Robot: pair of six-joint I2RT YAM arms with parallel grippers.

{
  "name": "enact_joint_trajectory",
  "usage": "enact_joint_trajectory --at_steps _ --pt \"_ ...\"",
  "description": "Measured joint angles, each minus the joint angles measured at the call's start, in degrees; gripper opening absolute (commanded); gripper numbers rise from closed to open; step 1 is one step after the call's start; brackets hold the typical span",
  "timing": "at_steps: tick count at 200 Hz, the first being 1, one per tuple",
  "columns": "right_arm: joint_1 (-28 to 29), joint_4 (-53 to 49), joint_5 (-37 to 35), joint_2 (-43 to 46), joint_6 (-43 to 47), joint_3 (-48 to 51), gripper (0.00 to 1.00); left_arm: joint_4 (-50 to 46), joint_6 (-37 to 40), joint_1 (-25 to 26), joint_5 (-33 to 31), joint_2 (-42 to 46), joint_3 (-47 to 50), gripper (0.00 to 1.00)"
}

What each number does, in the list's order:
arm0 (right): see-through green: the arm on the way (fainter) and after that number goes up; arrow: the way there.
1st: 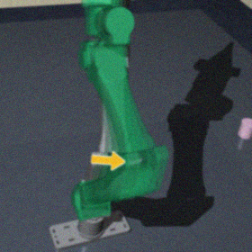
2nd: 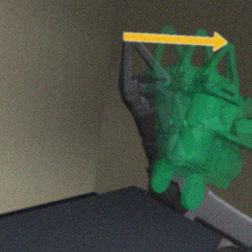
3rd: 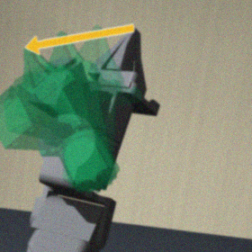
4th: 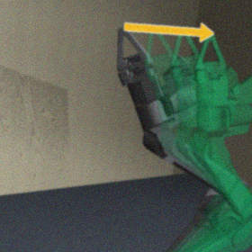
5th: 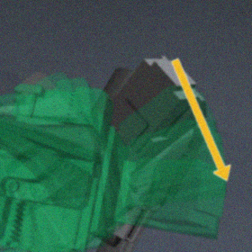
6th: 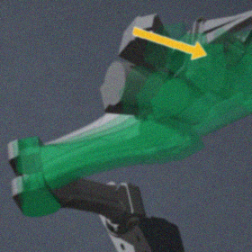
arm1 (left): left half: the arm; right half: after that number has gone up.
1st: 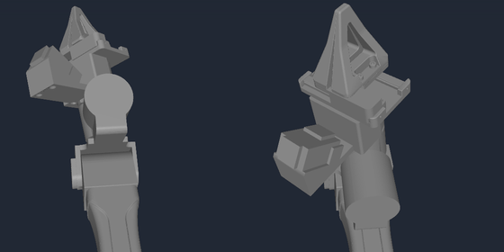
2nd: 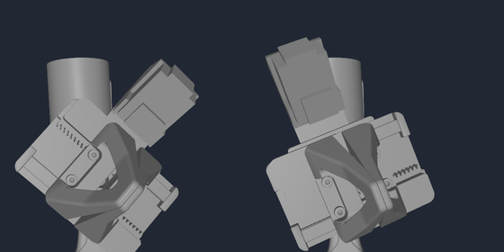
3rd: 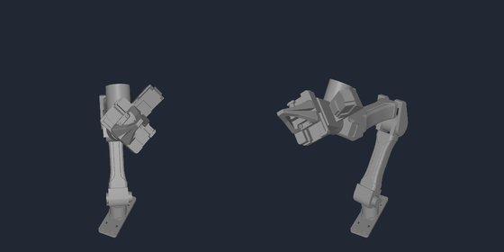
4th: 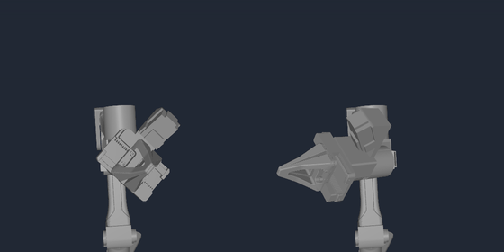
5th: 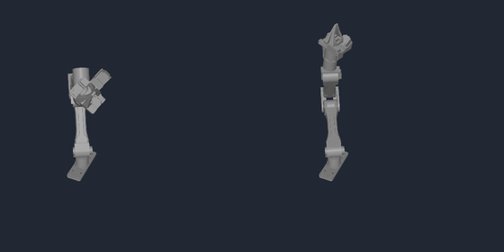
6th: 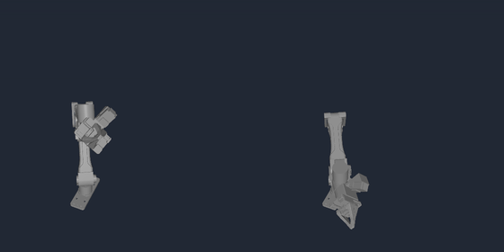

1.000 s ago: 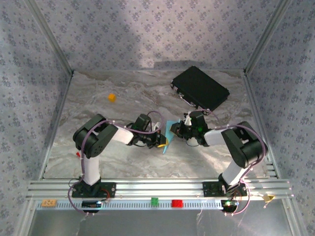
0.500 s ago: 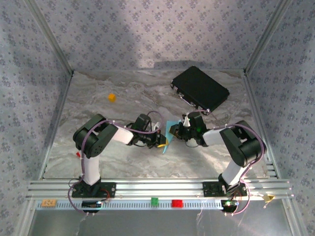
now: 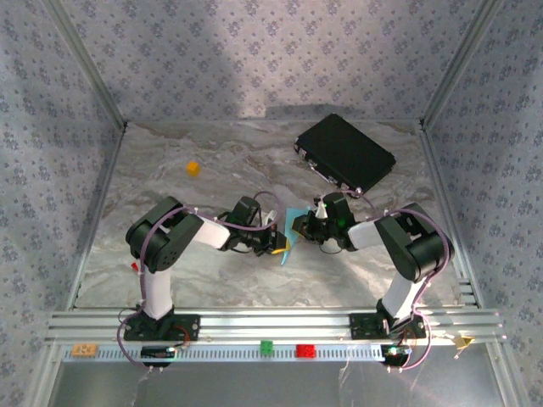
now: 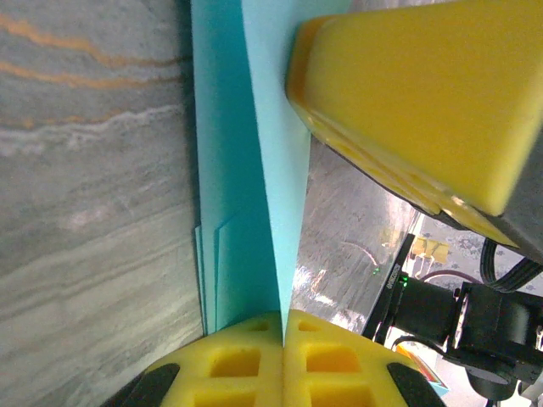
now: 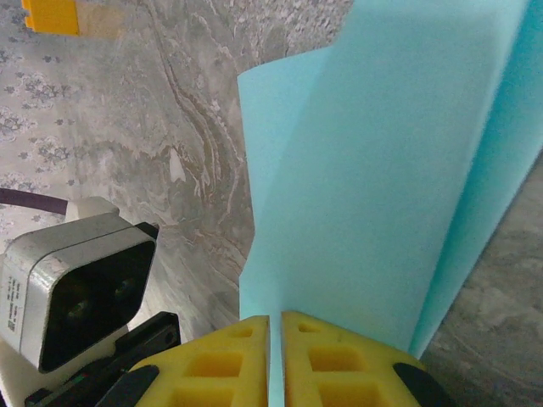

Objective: Fold a paper plane with a square sheet of paper (pick it up from the middle)
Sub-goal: Fold the wing for the fifth time at the center of the table.

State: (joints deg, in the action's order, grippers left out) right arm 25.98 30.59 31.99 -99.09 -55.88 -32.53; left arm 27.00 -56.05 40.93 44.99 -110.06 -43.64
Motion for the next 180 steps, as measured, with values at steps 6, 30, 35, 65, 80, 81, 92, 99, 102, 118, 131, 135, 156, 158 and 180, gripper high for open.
enact_joint_trajectory --at_steps 6,30,35,65,80,81,92,99,102,118,131,135,156,158,180 --pt "0.0 0.0 0.0 -0.1 0.0 0.0 0.13 0.0 0.0 0.0 0.0 0.0 0.0 0.00" --pt "0.0 -1.6 0.0 -0.6 0.3 -0.9 0.13 0.0 0.0 0.0 0.0 0.0 0.0 0.00" --pt "0.0 -1.8 0.0 -0.7 0.3 -1.0 0.13 0.0 0.0 0.0 0.0 0.0 0.0 0.01" --pt "0.0 -3.8 0.0 -0.7 0.9 -1.8 0.12 0.0 0.0 0.0 0.1 0.0 0.0 0.11" --pt "0.0 -4.9 -0.2 -0.7 1.3 -2.3 0.12 0.0 0.3 0.0 0.3 0.3 0.0 0.15" --pt "0.0 -5.0 -0.2 -0.7 1.3 -2.3 0.12 0.0 0.5 0.0 0.4 0.3 0.0 0.16" --pt "0.0 -5.8 -0.2 -0.7 1.5 -2.7 0.12 -0.4 0.7 0.0 0.4 0.6 -0.1 0.19" --pt "0.0 -6.4 -0.2 -0.7 1.6 -2.9 0.12 -0.8 1.0 0.0 0.4 0.9 -0.1 0.20" --pt "0.0 -6.6 -0.3 -0.7 1.6 -3.0 0.12 -1.1 1.3 0.0 0.4 1.1 -0.1 0.20" --pt "0.0 -7.5 -0.3 -0.7 1.9 -3.4 0.12 -3.1 1.9 -0.1 -0.3 2.1 -0.2 0.21" --pt "0.0 -8.0 -0.5 -0.7 2.0 -3.6 0.12 -5.0 2.4 -0.1 -1.1 3.0 -0.2 0.20" --pt "0.0 -8.2 -0.5 -0.7 2.0 -3.7 0.12 -5.5 2.5 -0.1 -1.2 3.2 -0.2 0.20" --pt "0.1 -8.9 -0.5 -0.7 2.4 -4.0 0.12 -7.7 3.1 -0.2 -1.5 4.0 -0.2 0.20" --pt "0.1 -9.0 -0.5 -0.7 2.4 -4.1 0.12 -7.8 3.1 -0.2 -1.5 4.0 -0.2 0.20" --pt "0.2 -9.6 -0.7 -0.7 2.4 -4.3 0.12 -8.4 3.5 -0.2 -1.4 4.2 -0.2 0.21"
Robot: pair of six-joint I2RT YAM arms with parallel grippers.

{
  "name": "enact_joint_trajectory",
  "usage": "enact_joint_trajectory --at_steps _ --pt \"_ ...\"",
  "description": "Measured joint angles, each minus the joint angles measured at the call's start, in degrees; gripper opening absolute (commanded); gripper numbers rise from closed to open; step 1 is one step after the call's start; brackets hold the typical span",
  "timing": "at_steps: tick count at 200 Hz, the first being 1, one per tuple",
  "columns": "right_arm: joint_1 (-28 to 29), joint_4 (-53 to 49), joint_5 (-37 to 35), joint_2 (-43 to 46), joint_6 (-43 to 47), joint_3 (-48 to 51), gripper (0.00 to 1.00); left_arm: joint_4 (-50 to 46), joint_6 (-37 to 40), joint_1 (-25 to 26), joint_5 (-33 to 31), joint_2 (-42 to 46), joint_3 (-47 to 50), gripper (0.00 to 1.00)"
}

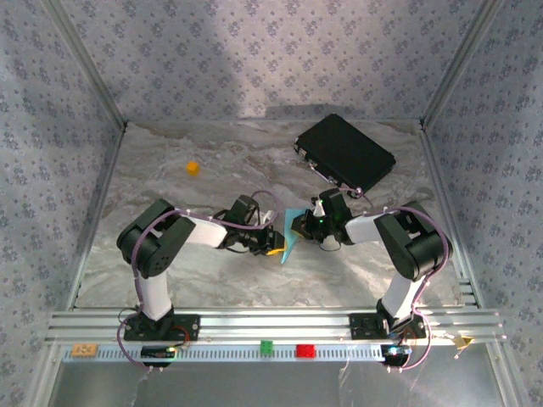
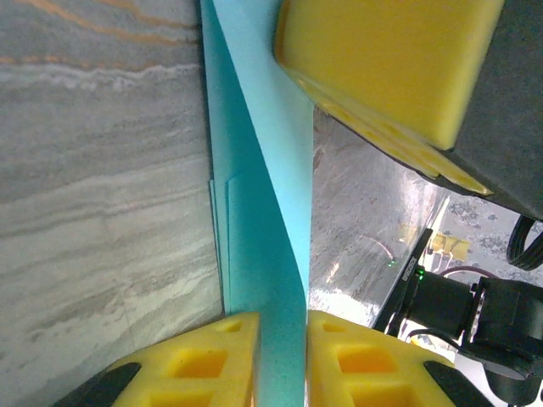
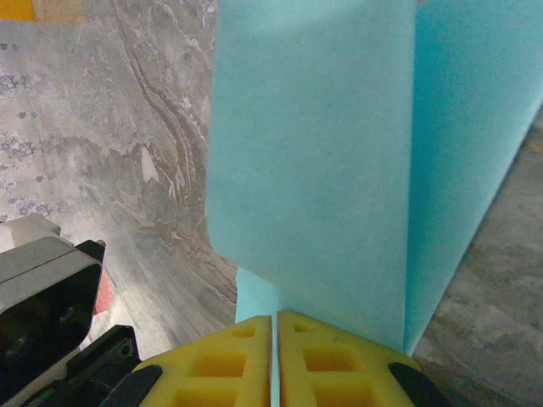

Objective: Fold a paper plane with a square sheet of paper (pick it up from the middle)
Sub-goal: Fold the wing for the fifth time at the center of the table.

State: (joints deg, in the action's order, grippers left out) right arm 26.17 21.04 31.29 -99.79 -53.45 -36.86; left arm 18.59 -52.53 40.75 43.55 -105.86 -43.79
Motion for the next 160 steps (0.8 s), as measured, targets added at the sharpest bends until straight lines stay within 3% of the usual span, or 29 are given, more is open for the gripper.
enact_joint_trajectory --at_steps 128,160 --pt "0.4 -1.2 -0.6 0.0 0.4 -0.5 0.11 -0.1 0.2 0.4 2.1 0.0 -0.3 0.12" --pt "0.5 -1.4 -0.7 0.0 0.4 -0.6 0.11 -0.6 0.6 0.6 2.3 -0.1 -0.4 0.04"
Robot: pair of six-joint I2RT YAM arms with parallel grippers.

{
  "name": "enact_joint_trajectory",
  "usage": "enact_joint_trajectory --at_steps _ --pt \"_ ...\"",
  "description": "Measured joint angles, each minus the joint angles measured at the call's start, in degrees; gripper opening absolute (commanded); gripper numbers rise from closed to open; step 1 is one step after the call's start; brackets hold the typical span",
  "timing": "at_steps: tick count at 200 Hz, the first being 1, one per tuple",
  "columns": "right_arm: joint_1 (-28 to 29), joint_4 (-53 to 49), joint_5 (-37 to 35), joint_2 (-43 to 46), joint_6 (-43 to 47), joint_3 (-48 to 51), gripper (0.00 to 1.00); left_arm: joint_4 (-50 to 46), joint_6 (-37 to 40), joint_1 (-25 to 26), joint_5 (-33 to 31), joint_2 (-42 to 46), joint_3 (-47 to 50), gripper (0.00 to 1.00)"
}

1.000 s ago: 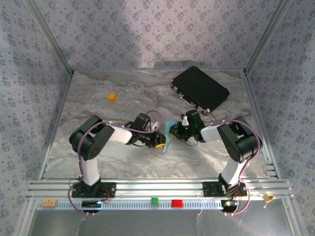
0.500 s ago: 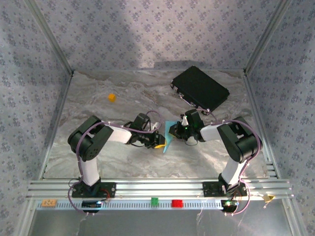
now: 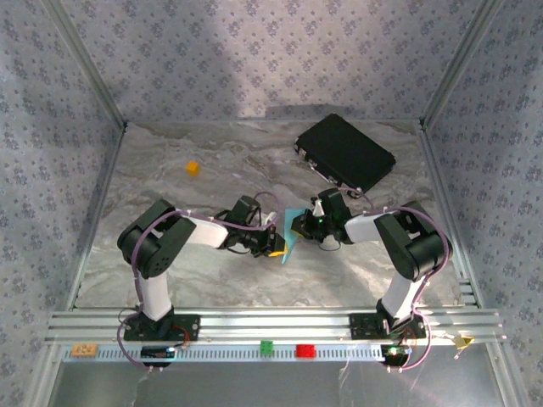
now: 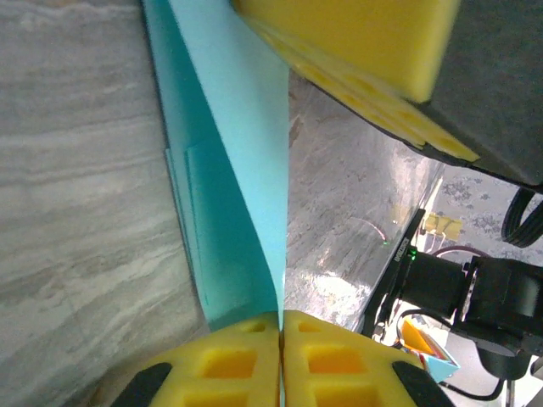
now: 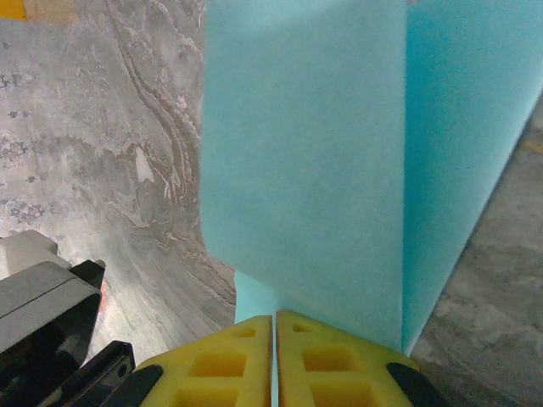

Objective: Fold a paper plane with a square sheet of paper (pick it up from the middle)
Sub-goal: Fold the wing for the fifth time at the center of the table.

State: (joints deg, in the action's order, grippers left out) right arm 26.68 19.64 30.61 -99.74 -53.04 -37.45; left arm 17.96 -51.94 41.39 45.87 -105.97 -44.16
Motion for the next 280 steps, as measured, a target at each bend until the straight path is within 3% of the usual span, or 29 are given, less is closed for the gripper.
enact_joint_trajectory --at_steps 44,84,123,186,215,280 --pt "0.2 -0.8 -0.4 0.0 0.0 -0.3 0.10 -0.5 0.7 0.0 0.0 -0.3 0.0 0.01" --pt "0.4 -1.8 -1.1 0.0 0.3 -0.8 0.10 -1.4 1.8 0.4 -0.3 -1.1 -0.3 0.07" --pt "0.6 -3.3 -1.7 0.1 1.0 -1.4 0.10 -2.0 2.9 0.4 -0.5 -0.9 -0.4 0.03" --pt "1.1 -4.4 -2.2 0.1 1.3 -1.9 0.09 -4.8 5.2 0.7 -0.6 -0.3 -0.7 0.07" --pt "1.2 -4.6 -2.3 0.1 1.5 -2.0 0.09 -5.8 6.1 1.0 -0.4 -0.2 -0.7 0.00" --pt "1.2 -4.9 -2.4 0.1 1.5 -2.1 0.09 -7.6 8.0 1.4 0.0 -0.2 -0.9 0.00"
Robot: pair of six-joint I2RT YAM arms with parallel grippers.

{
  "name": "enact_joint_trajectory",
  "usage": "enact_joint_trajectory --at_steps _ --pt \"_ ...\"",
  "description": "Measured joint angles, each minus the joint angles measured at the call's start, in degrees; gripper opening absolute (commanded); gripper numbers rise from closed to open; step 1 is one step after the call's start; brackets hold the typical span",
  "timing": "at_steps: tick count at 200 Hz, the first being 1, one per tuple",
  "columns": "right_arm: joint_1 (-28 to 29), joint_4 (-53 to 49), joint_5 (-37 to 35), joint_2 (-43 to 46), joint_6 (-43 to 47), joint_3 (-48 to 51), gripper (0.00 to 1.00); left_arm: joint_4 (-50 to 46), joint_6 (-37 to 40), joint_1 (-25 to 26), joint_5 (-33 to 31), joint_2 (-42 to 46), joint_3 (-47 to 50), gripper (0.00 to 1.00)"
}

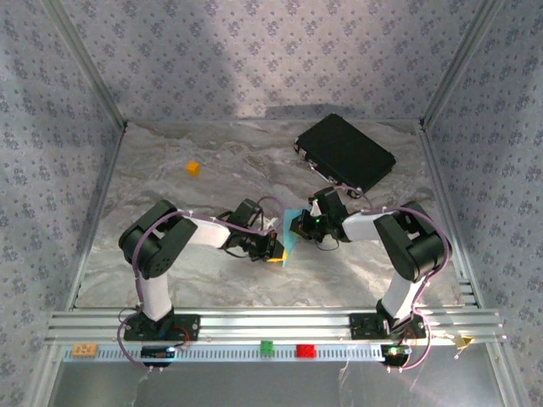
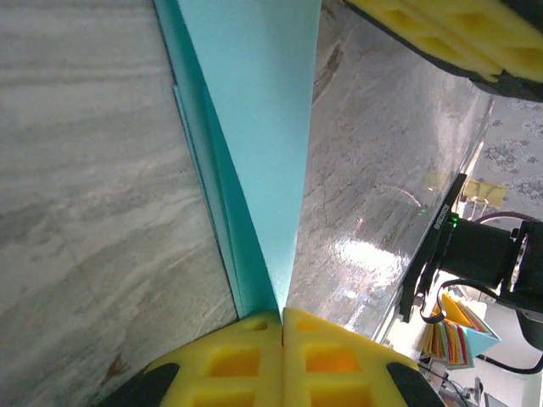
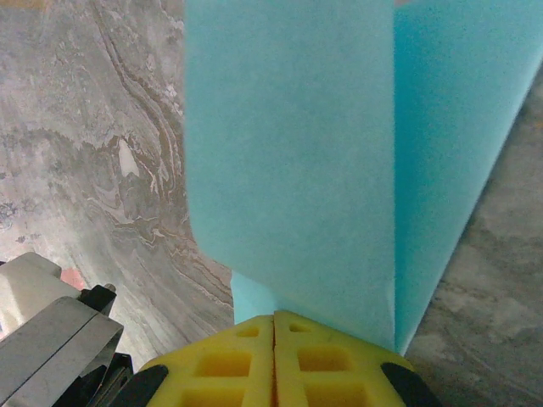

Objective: Fold a paper plane with a square sheet of paper (pick it up from the middle)
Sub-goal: Fold the wing for the fifth time at the center of the table.

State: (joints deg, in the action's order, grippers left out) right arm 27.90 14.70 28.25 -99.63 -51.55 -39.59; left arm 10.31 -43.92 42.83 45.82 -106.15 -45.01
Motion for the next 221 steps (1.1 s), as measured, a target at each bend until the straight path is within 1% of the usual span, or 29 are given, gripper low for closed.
enact_joint_trajectory --at_steps 41,53,74,86,126,167,182,202,221 --pt "0.0 0.0 0.0 0.0 0.0 0.0 0.09 -0.3 1.3 0.1 0.0 0.0 0.0 0.01" --pt "0.0 0.0 0.0 0.0 0.0 0.0 0.09 -0.7 1.6 0.1 0.0 0.0 -0.1 0.05" --pt "0.0 -0.1 0.0 0.0 0.0 0.0 0.08 -1.1 2.2 0.2 -0.1 0.1 -0.2 0.07" --pt "0.0 -0.1 0.0 0.0 0.0 0.0 0.08 -1.5 2.3 0.3 -0.2 0.3 -0.1 0.00" --pt "0.0 -0.2 -0.1 0.0 0.0 -0.1 0.08 -2.8 2.9 0.7 -0.2 1.2 0.6 0.00" --pt "0.0 -0.2 -0.1 0.0 0.0 -0.1 0.08 -3.7 3.0 0.8 -0.1 1.4 0.6 0.03" --pt "0.0 -0.2 -0.1 0.0 0.0 -0.1 0.08 -4.0 3.0 0.9 0.0 1.5 0.6 0.08" --pt "0.0 -0.2 -0.1 0.0 0.0 -0.1 0.08 -4.9 3.3 1.0 0.0 2.4 1.0 0.11" --pt "0.0 -0.2 -0.1 0.0 0.0 -0.1 0.08 -7.7 3.4 1.8 -0.3 4.9 2.3 0.14"
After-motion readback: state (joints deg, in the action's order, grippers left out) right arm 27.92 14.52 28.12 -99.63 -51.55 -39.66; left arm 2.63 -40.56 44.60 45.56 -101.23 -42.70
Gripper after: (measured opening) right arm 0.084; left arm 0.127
